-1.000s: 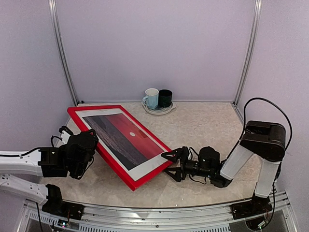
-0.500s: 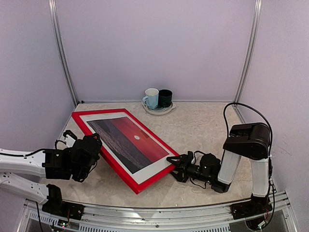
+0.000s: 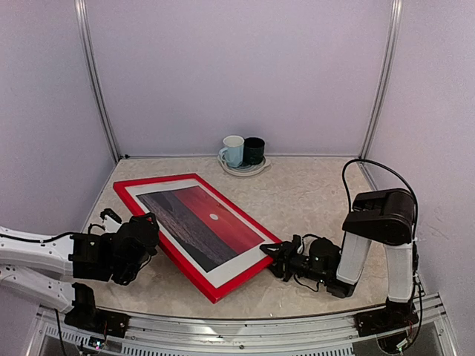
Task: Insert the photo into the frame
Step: Pass from the left arm to the right
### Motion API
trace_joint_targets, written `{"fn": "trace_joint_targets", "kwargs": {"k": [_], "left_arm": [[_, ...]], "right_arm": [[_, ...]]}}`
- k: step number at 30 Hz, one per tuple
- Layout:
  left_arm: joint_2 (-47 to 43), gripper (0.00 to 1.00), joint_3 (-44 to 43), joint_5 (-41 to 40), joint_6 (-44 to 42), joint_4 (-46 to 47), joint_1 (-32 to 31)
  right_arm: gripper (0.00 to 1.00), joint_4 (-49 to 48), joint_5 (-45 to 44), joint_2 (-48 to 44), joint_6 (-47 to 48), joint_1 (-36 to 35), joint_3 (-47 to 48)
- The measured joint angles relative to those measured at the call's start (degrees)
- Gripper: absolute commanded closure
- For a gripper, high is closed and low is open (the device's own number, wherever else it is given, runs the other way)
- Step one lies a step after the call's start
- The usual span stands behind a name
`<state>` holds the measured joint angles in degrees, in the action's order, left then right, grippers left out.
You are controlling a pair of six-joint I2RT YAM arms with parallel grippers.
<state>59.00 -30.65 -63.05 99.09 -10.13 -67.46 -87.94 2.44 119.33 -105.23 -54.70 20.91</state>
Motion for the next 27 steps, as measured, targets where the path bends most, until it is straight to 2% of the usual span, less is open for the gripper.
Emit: {"fn": "trace_joint_targets", "kwargs": {"k": [4,9,23,26,27], "left_arm": [[-0.1,0.81,1.4,0.1,2.5,-0.6,-0.5],[-0.5,0.73,2.9,0.5,4.5,-0.9,-0.9],[-2.0,0.63,7.5,5.9,2.9,-5.5,-2.0],[-2.1,0.59,8.0,6.6,2.3,-5.9,-2.2],[-2.1,0.55,8.2,6.8,1.9,-6.2,-2.3]], "right_arm": [[0.65,-0.1,-0.4,0.0,-1.2,0.0,-0.2],[0.62,-0.1,-0.8,-0.1,-1.1,0.0,-0.4],[0.52,-0.1,-1.0,-0.8,-0.5,0.0,-0.7],[0.50,-0.1,-0.9,-0.9,-0.4,0.0,-0.7],[0.50,-0.1,-0.9,-0.9,-0.3,0.0,-0.7]]}}
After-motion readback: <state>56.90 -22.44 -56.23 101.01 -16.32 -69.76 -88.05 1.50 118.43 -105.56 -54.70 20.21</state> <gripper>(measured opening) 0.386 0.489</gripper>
